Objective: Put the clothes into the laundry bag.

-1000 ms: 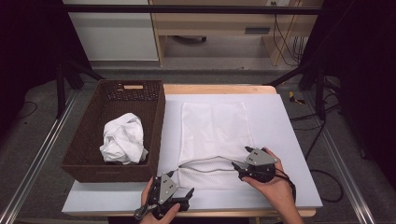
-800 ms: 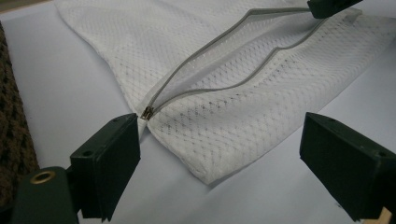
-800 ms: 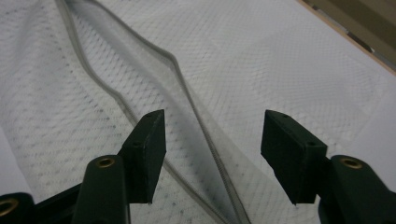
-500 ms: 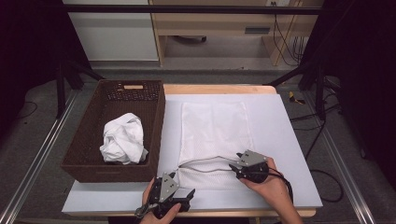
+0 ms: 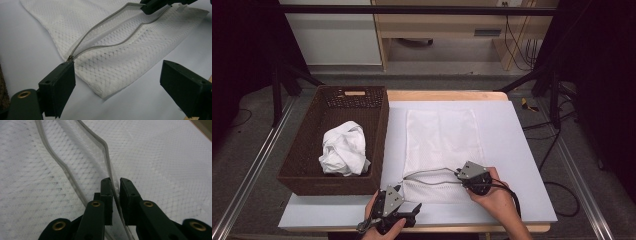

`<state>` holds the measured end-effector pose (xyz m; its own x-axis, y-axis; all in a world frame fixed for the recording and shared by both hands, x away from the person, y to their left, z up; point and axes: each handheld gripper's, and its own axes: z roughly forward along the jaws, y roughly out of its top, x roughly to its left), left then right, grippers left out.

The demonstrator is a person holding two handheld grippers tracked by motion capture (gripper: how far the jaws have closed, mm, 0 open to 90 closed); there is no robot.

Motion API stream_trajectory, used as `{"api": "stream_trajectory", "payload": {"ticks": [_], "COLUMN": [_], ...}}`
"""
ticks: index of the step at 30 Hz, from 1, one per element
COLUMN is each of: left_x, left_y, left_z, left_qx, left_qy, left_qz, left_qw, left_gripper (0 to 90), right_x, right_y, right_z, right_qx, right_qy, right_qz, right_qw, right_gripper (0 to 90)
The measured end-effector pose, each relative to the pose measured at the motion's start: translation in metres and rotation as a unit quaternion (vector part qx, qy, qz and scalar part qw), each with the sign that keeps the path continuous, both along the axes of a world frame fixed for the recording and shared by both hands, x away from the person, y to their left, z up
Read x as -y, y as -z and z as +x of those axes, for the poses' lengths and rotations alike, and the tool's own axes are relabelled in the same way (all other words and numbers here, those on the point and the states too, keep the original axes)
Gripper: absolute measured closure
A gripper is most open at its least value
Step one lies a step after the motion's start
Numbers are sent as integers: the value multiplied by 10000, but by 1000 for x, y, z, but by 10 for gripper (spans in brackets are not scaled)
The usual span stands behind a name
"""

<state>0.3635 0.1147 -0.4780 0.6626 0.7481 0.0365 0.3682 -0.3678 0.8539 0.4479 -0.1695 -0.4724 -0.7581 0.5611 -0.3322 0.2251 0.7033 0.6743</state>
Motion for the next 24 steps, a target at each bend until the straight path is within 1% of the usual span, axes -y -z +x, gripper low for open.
{"api": "stream_trajectory", "payload": {"ticks": [3,6,10,14,15,16,18,19,20,24], "left_x": [0,0,-1,-1,-1,-1,-1,-1,-1,-1], "left_y": [0,0,0,0,0,-1,-1,-1,-1,-1], "left_z": [0,0,1,1,1,1,1,1,1,1], "left_qx": [1,0,-7,-6,-6,-5,-5,-5,-5,-1], "left_qy": [6,-8,-22,-21,-21,-15,-17,-17,-20,-19], "left_qz": [10,13,11,16,16,13,9,9,7,4], "left_qw": [10000,10000,10000,10000,10000,10000,10000,10000,10000,10000], "left_gripper": [135,135,136,136,136,136,136,136,136,136], "right_x": [-3,-5,-7,-7,-7,-6,-6,-6,-5,-3], "right_y": [0,-1,-2,-3,-3,-4,-6,-6,-9,-13], "right_z": [-1,-2,-2,-1,-1,-1,-2,-2,-2,-3], "right_qx": [15,-43,-24,105,105,228,329,329,428,583], "right_qy": [-32,12,65,105,105,139,162,162,187,248], "right_qz": [-6,55,93,40,40,-1,18,18,64,167], "right_qw": [10000,10000,9999,9999,9999,9996,9993,9993,9989,9979], "right_gripper": [848,870,879,882,882,883,885,885,887,889]}}
